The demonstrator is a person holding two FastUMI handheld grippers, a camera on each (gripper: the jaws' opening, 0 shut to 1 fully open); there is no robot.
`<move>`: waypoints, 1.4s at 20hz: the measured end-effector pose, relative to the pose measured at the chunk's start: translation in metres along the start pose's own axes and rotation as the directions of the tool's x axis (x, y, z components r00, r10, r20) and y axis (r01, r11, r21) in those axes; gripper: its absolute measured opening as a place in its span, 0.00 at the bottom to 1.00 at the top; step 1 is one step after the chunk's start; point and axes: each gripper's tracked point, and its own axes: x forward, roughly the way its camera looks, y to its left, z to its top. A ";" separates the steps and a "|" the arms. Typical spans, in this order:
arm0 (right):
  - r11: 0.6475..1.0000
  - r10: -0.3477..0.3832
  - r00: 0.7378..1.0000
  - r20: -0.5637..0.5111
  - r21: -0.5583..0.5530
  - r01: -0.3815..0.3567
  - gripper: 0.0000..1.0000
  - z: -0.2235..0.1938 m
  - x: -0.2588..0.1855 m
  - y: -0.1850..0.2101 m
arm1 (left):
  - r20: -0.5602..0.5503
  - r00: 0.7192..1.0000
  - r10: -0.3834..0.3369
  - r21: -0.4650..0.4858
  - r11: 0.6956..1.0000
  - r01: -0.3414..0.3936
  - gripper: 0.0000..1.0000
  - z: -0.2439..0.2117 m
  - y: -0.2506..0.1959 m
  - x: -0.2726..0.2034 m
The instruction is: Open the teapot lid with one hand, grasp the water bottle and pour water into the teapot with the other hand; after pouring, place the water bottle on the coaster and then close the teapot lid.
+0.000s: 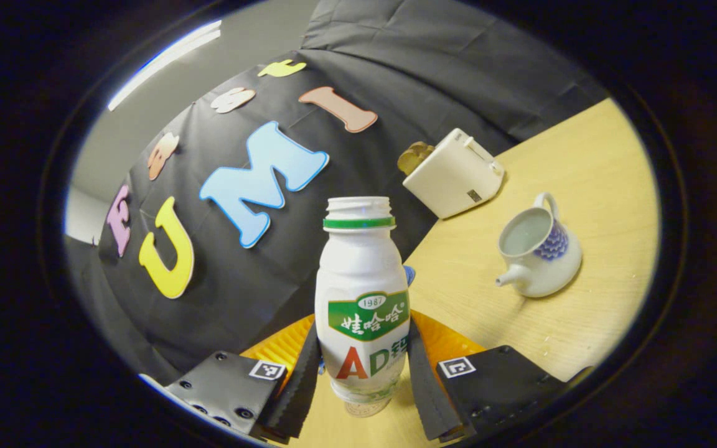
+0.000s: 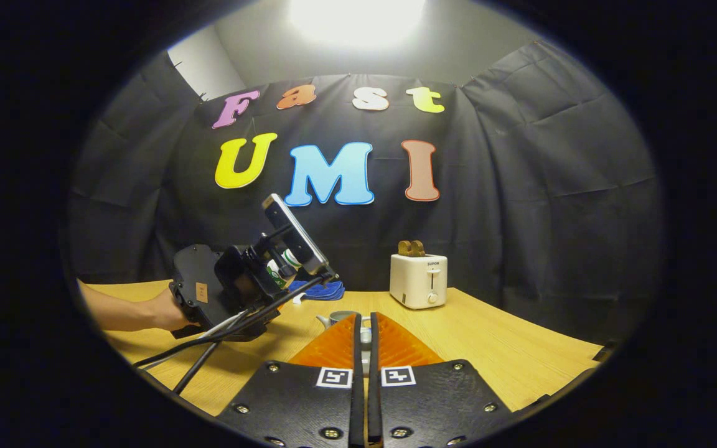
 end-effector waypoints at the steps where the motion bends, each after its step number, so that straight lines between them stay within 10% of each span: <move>1: 1.000 0.005 1.000 0.000 0.005 -0.005 0.03 0.000 -0.002 0.001 | -0.003 1.000 0.005 0.039 0.999 -0.004 0.78 0.000 0.001 0.002; 13: 1.000 0.021 0.999 0.039 0.001 -0.021 0.02 0.006 -0.015 0.001 | -0.031 0.999 -0.028 0.464 0.885 0.039 0.78 0.010 -0.023 0.017; 28: 1.000 0.022 1.000 0.013 -0.018 -0.022 0.02 0.001 -0.015 -0.002 | -0.030 0.996 -0.080 0.705 0.705 0.078 0.75 0.019 -0.038 0.004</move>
